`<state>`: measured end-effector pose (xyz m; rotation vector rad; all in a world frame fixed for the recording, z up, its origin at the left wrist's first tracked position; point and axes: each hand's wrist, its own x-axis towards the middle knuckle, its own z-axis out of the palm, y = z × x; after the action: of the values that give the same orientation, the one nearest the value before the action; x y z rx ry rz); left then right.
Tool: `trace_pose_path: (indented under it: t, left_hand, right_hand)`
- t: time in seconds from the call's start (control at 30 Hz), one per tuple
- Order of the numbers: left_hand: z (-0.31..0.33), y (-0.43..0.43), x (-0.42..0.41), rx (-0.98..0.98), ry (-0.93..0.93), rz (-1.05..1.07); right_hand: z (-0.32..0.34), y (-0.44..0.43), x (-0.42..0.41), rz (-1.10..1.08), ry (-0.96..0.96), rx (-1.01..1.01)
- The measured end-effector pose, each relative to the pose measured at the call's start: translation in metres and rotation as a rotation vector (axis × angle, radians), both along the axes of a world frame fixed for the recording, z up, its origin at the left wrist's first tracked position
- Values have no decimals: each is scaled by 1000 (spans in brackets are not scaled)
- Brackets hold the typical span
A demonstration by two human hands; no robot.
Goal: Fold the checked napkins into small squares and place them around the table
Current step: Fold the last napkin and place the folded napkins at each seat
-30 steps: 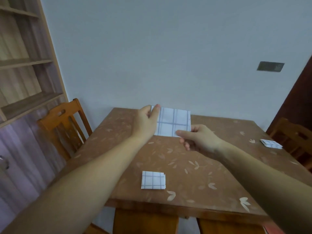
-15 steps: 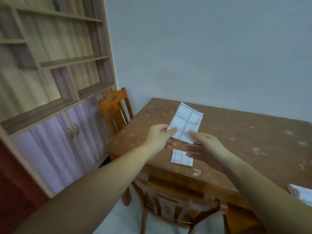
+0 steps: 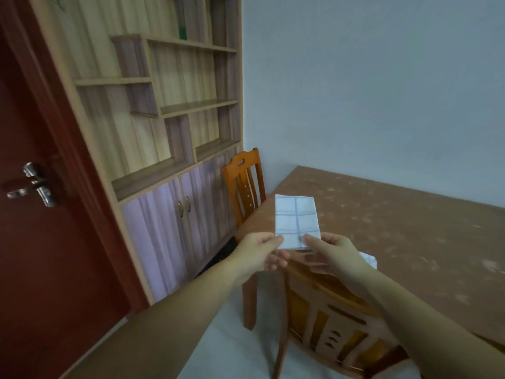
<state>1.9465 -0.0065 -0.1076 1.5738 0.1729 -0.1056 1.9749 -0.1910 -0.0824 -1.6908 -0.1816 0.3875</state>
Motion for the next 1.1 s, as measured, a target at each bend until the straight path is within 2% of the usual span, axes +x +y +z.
trace_pose_path:
  t: [0.13, 0.27, 0.4, 0.57, 0.7, 0.87, 1.1]
  left_hand:
    - [-14, 91, -20, -87, 53, 28]
    - [-15, 168, -29, -197, 74, 151]
    - [-18, 221, -2, -175, 11, 294]
    - [-28, 257, 45, -133, 14, 352]
    - [-40, 277, 101, -81, 72, 300]
    - [-61, 296, 185, 109, 174, 80]
    - [-97, 302, 308, 117, 307, -99]
  right_hand:
    - [-11, 97, -5, 15, 110, 98]
    - [-16, 179, -9, 80, 81, 57]
    - [-16, 224, 4, 169, 0, -13]
    - [-33, 250, 46, 161, 77, -78]
    - [-53, 270, 107, 52, 65, -14]
    - [-83, 292, 203, -59, 101, 32]
    - [-116, 286, 302, -190, 195, -10]
